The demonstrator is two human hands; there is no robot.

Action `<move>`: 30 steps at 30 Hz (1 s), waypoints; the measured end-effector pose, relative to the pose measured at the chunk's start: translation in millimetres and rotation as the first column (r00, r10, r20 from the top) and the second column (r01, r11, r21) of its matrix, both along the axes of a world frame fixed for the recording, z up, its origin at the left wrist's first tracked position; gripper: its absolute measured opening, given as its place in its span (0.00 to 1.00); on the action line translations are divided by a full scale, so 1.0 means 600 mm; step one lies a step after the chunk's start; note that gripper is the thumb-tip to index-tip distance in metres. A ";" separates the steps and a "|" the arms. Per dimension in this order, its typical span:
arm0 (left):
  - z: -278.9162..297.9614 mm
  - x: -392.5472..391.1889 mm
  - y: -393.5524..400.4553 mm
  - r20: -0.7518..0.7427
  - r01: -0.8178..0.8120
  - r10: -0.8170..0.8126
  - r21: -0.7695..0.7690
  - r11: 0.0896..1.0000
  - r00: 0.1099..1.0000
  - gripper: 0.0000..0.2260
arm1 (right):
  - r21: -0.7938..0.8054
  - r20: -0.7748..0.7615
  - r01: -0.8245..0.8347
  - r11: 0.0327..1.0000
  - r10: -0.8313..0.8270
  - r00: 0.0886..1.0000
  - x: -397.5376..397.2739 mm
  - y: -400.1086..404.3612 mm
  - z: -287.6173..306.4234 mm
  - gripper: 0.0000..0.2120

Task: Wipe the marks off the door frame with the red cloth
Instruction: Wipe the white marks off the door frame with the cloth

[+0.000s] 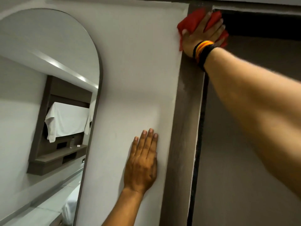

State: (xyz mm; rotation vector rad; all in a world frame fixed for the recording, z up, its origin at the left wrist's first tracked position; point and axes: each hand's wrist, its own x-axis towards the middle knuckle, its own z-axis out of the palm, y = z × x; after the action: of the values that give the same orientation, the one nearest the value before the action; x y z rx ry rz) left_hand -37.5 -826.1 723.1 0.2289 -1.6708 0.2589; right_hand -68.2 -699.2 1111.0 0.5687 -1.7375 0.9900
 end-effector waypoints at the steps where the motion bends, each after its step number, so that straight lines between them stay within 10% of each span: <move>1: -0.001 -0.001 0.001 -0.005 -0.004 0.004 -0.007 1.000 1.000 0.29 | 0.016 -0.013 0.004 1.000 -0.004 1.000 -0.004 0.004 0.015 0.43; 7: -0.007 -0.005 -0.003 0.014 -0.037 0.037 -0.016 0.999 0.999 0.27 | 0.009 -0.047 0.009 1.000 -0.008 0.999 -0.006 0.013 -0.056 0.40; 14: 0.005 0.004 0.008 0.020 -0.033 0.033 -0.007 0.999 0.999 0.25 | 0.005 0.031 0.047 0.999 -0.047 0.998 0.008 0.005 -0.394 0.40; 22: -0.015 0.050 0.056 -0.128 0.354 -0.334 0.196 0.915 0.934 0.20 | 0.017 0.195 -0.111 0.994 0.106 0.975 0.022 0.010 -0.739 0.42; 30: -0.233 0.125 0.134 0.256 0.215 -0.335 0.402 0.890 0.907 0.15 | 0.105 0.399 -0.159 0.982 0.105 0.911 0.056 0.034 -0.966 0.40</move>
State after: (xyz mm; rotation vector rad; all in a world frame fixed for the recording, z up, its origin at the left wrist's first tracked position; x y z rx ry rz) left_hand 37.7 -745.7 583.2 0.2282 -2.0452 -0.2543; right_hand -34.6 -678.8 531.4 0.6112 -2.1588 1.1453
